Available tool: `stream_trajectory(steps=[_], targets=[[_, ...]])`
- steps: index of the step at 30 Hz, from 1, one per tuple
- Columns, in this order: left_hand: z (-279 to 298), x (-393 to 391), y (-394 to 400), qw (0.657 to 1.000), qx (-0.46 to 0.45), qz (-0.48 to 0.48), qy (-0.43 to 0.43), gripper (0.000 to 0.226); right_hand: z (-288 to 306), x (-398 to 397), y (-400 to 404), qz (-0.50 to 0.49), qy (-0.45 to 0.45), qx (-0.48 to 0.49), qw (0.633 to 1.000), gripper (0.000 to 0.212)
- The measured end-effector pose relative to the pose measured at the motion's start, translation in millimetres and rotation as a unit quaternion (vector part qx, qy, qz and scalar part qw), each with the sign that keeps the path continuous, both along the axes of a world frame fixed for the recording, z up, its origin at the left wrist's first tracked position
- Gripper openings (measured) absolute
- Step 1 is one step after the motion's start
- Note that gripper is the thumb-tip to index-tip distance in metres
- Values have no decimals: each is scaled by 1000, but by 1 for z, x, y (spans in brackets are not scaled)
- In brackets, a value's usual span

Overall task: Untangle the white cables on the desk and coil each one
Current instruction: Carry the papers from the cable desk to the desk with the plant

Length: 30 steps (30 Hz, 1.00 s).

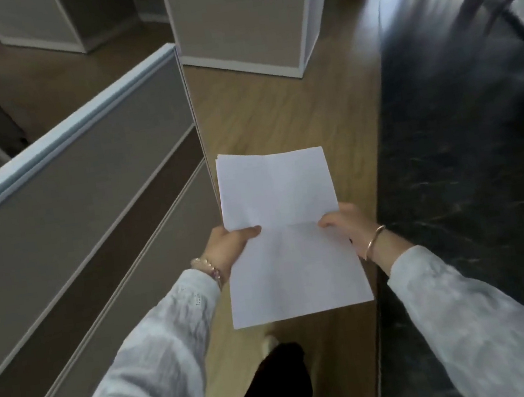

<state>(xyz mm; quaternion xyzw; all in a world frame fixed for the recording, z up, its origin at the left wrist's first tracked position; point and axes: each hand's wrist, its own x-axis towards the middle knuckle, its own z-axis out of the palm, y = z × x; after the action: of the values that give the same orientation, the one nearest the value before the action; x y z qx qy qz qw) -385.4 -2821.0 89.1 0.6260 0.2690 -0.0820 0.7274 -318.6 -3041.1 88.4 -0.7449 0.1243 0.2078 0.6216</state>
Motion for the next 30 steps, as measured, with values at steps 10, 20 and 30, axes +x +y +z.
stream_trajectory(steps=[10, 20, 30], targets=[[8, 267, 55, 997, 28, 68, -12, 25, -4, 303, 66, 57, -6, 29, 998, 14], [6, 487, 120, 987, 30, 159, -10, 24, 2, 553, 156, 155, -3, 37, 987, 13], [-15, 681, 194, 935, 24, 353, -1, 13, 2, 808, 299, 328, -19, -15, 945, 30]])
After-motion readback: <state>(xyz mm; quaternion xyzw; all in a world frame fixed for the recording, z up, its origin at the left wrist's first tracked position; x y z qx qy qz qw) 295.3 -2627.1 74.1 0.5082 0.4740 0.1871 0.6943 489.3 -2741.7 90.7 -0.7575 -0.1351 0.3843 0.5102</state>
